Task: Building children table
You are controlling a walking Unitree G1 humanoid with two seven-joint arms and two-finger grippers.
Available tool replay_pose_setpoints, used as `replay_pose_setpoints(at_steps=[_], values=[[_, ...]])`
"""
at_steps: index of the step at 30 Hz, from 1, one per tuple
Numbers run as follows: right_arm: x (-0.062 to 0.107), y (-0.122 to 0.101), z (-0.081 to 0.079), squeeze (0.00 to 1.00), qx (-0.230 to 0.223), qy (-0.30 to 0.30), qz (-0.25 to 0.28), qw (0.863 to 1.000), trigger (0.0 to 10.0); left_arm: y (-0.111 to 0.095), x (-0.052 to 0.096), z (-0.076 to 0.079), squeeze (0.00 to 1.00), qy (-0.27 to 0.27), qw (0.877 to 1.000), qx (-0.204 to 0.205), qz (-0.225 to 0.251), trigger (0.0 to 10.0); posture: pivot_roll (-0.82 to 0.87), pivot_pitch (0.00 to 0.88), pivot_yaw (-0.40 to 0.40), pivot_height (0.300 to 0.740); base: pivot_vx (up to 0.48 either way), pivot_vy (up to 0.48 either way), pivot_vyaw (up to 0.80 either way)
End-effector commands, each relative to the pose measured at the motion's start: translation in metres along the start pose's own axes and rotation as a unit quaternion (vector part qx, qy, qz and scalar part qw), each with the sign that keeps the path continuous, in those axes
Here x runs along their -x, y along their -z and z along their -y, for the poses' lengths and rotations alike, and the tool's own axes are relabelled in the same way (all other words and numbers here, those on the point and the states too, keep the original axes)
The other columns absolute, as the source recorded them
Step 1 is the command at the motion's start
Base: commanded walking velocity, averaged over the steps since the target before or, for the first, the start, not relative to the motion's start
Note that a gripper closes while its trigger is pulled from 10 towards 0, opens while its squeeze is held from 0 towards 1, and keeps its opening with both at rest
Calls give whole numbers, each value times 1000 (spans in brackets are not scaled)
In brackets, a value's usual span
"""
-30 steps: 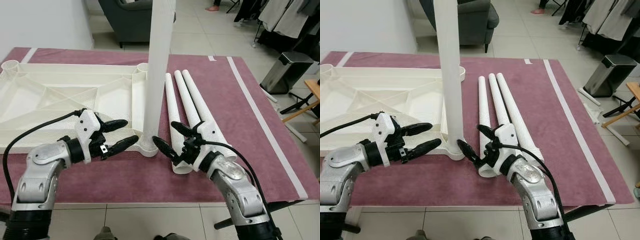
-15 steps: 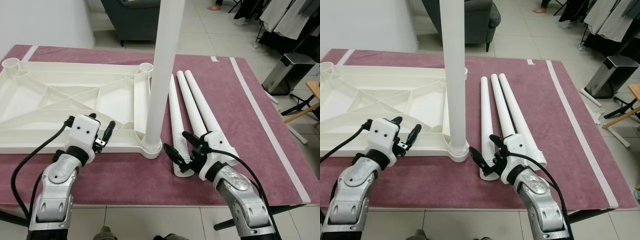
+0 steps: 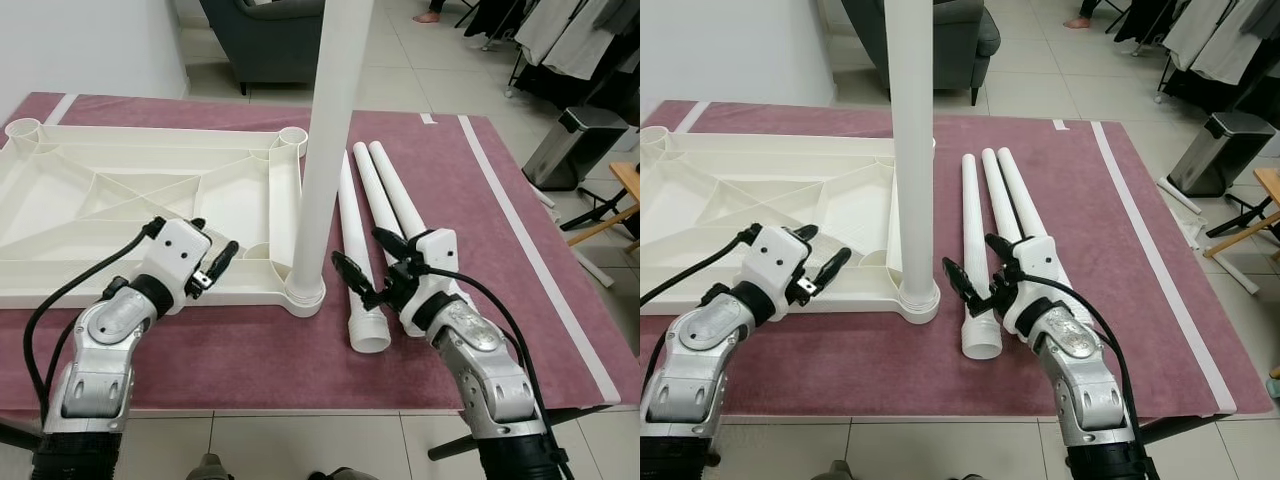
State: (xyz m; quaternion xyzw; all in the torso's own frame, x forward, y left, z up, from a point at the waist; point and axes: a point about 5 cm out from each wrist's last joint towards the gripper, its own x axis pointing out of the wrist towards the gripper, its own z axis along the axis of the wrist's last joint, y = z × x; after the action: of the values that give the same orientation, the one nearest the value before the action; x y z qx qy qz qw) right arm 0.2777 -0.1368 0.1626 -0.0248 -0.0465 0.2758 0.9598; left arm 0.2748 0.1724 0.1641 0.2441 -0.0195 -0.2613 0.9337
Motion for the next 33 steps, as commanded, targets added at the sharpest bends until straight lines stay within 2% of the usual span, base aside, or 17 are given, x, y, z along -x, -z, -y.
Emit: replay_pose_setpoints(at_steps=[1,3,4,5,6,7,8,10,13,15,18,21,24,25,30,31,33], values=[[0,1,1,0,11,1,-3,1000,10000,-1,0,6,0,20,1000,6,2,10000,101,0,-27,740,0,0,0],[0,0,-2,0,25,-23,-5,999,10000,-1,6,14,0,85,996,0,-4,10000,103,0,-30,740,0,0,0],[0,0,-2,0,25,-23,-5,999,10000,-1,6,14,0,85,996,0,-4,10000,103,0,-30,740,0,0,0],[4,-1,-3,0,33,-46,-11,998,10000,-1,8,16,0,118,993,0,-8,10000,103,0,-31,740,0,0,0],[4,-1,-3,0,33,-46,-11,998,10000,-1,8,16,0,118,993,0,-8,10000,103,0,-31,740,0,0,0],[12,-1,-4,0,45,-81,-24,995,10000,-3,8,16,0,151,988,-6,-10,10000,99,0,-27,740,0,0,0],[12,-1,-4,0,45,-81,-24,995,10000,-3,8,16,0,151,988,-6,-10,10000,99,0,-27,740,0,0,0],[22,-1,-4,0,62,-129,-42,989,10000,-7,7,15,0,191,981,-21,-9,10000,98,1,-25,740,0,0,0],[23,-3,-4,0,73,-152,-47,985,10000,-12,1,16,0,215,976,-31,-2,10000,96,5,-24,740,0,0,0],[21,-5,-4,0,75,-158,-44,984,10000,-14,-2,16,0,226,974,-34,2,10000,96,5,-24,740,0,0,0],[4,-11,-6,0,88,-178,-28,980,10000,-19,-13,17,0,256,965,-59,3,10000,107,25,-32,740,0,0,0],[-4,-13,-9,0,91,-193,-23,977,10000,-18,-17,17,0,268,961,-67,-1,10000,107,37,-33,740,0,0,0],[-8,-15,-12,0,92,-208,-20,974,10000,-17,-18,18,0,282,957,-69,-6,10000,104,50,-31,740,0,0,0],[-11,-17,-14,0,95,-217,-18,971,10000,-16,-18,19,0,293,953,-70,-11,9529,101,62,-28,740,0,0,0],[-16,-20,-16,0,97,-234,-16,967,10000,-13,-17,21,0,313,947,-71,-18,9686,102,71,-27,740,0,0,0],[-21,-22,-17,0,95,-243,-13,965,10000,-11,-17,23,0,326,942,-72,-24,8118,104,77,-28,740,0,0,0],[-24,-23,-18,0,93,-251,-11,963,10000,-9,-17,24,0,335,939,-73,-27,8118,107,81,-30,740,0,0,0]])
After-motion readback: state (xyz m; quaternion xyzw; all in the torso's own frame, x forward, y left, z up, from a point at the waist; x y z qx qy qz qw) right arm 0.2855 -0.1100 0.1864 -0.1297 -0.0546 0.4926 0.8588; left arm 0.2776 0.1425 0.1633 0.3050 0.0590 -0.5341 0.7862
